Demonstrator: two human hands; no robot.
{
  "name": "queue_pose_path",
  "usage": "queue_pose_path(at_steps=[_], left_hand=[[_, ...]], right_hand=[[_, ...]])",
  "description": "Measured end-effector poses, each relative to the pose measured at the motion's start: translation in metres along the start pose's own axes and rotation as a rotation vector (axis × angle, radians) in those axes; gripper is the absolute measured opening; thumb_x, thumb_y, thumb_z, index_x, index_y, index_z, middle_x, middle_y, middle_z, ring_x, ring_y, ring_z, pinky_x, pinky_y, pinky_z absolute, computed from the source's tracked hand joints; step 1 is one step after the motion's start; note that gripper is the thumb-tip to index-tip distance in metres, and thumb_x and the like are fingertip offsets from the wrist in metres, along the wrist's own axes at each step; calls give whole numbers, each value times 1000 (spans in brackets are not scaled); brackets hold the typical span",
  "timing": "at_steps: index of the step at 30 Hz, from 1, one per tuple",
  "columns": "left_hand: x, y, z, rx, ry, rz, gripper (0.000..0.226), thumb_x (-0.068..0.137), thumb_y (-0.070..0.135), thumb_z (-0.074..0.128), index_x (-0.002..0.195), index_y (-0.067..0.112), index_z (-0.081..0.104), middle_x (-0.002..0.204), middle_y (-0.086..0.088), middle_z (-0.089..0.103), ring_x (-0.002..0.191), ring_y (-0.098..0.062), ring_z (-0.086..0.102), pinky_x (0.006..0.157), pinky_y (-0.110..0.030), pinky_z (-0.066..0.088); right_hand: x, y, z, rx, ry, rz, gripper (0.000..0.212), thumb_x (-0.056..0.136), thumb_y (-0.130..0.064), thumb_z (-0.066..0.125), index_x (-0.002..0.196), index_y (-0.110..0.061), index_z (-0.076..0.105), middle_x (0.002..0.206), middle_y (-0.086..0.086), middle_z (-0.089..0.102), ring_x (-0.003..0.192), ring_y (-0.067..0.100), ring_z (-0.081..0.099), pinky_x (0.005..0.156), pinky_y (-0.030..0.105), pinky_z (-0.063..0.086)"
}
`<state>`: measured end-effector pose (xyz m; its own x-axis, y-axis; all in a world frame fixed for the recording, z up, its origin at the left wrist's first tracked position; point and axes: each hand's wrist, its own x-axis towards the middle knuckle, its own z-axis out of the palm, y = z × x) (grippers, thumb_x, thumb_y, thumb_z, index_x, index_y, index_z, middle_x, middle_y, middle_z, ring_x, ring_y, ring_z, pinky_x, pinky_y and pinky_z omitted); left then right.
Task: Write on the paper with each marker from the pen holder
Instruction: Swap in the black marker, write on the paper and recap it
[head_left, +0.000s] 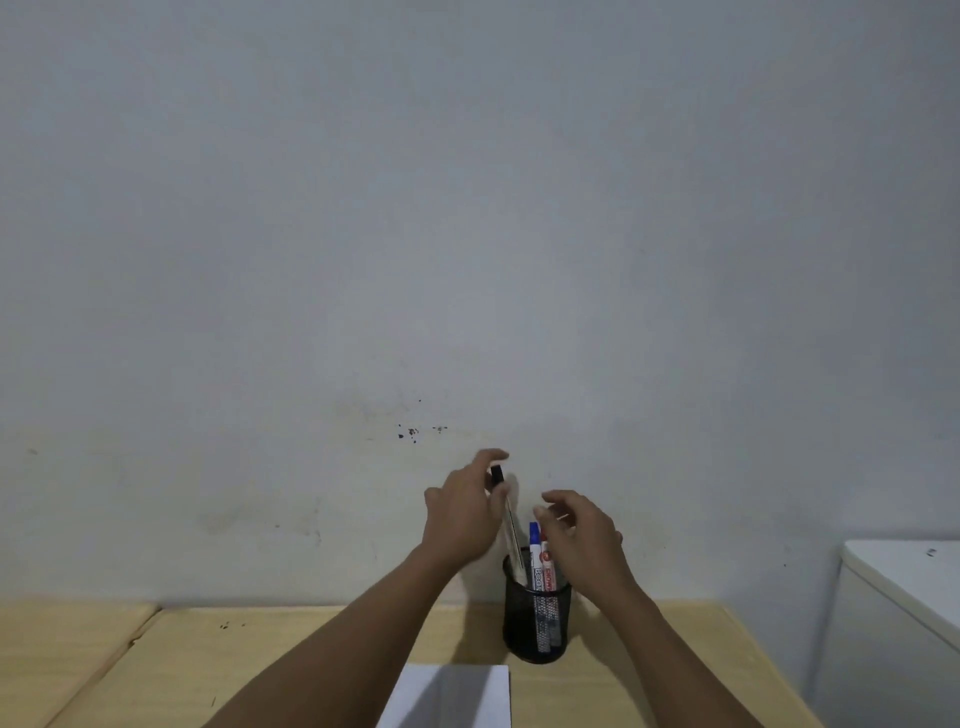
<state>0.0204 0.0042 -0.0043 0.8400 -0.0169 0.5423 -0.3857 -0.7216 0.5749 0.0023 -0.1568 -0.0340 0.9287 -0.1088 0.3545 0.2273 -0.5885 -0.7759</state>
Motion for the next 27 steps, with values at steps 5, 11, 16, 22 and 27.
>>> queue_pose_path(at_steps=[5, 11, 16, 22, 27], left_hand=[[7, 3, -57, -398, 180, -234, 17, 89, 31, 63, 105, 34, 59, 91, 10, 67, 88, -12, 63, 89, -46, 49], [-33, 6, -106, -817, 104, -533, 14, 90, 25, 68, 100, 16, 71, 94, 0, 75, 78, -17, 59, 59, -28, 38], [-72, 5, -117, -945, 53, -669, 16, 85, 27, 75, 97, 18, 75, 95, 5, 77, 92, -13, 64, 73, -36, 41], [-89, -15, -127, -1023, 73, -885, 8, 79, 26, 80, 83, 19, 78, 85, 9, 78, 86, -11, 58, 75, -36, 39], [-92, -34, -126, -975, 41, -953, 9, 78, 26, 80, 80, 19, 76, 83, 8, 78, 81, -11, 57, 73, -34, 39]], right_hand=[[-2, -38, 1, 348, -108, -5, 24, 86, -17, 79, 106, -6, 72, 83, 3, 76, 66, 10, 71, 63, 23, 55], [-25, -85, 12, 1236, 10, 188, 20, 89, 1, 71, 108, 7, 67, 81, 11, 67, 64, 15, 67, 65, 23, 61], [-55, -112, 37, 1209, -125, 175, 4, 91, 0, 70, 94, 1, 71, 76, 11, 73, 65, 17, 70, 65, 24, 61], [-73, -110, 56, 1109, -153, 105, 5, 88, 2, 73, 93, 1, 73, 80, 14, 76, 69, 19, 73, 70, 24, 63], [-82, -99, 73, 1089, -184, 91, 9, 87, 3, 73, 94, -1, 75, 88, 16, 79, 79, 25, 73, 78, 28, 63]])
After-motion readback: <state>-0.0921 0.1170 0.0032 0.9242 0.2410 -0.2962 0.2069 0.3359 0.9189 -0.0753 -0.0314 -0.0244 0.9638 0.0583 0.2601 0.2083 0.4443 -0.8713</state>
